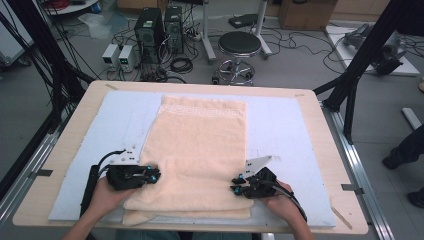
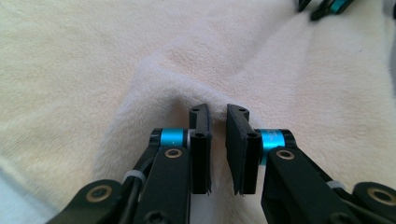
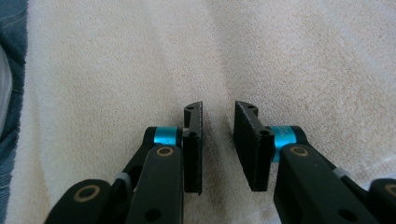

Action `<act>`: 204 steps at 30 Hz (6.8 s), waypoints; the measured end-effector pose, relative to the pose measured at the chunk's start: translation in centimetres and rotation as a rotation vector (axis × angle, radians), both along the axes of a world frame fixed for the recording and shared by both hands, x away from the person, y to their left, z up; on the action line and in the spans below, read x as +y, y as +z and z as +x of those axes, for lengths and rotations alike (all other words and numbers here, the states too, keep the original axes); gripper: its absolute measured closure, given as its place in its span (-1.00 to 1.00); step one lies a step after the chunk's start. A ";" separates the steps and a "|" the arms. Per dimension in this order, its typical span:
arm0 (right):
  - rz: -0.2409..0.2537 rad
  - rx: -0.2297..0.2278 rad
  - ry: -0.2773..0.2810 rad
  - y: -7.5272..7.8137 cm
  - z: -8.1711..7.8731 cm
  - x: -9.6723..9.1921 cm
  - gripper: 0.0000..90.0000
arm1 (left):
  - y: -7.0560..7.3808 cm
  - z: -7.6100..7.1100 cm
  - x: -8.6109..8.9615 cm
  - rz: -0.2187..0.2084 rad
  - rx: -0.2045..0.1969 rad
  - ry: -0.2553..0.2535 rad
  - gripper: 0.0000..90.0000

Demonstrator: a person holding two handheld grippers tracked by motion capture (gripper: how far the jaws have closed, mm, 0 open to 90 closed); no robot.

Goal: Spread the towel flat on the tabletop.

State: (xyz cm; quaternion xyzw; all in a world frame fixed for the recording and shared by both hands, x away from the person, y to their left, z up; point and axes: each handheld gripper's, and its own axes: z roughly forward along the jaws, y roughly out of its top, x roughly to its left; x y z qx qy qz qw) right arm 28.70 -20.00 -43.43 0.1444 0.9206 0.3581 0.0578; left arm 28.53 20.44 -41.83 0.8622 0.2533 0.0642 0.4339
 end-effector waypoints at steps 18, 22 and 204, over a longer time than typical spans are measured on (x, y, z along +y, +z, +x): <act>0.000 0.003 -0.005 -0.1 0.0 0.0 0.59 | -0.6 -0.4 -1.7 0.096 -0.031 -0.015 0.94; 0.001 0.007 -0.004 -0.1 0.1 0.0 0.59 | 1.0 -1.2 0.8 0.073 -0.069 0.019 0.94; 0.083 0.029 0.057 0.9 -6.3 -1.1 0.51 | -1.2 -6.4 4.9 0.038 0.035 -0.118 0.83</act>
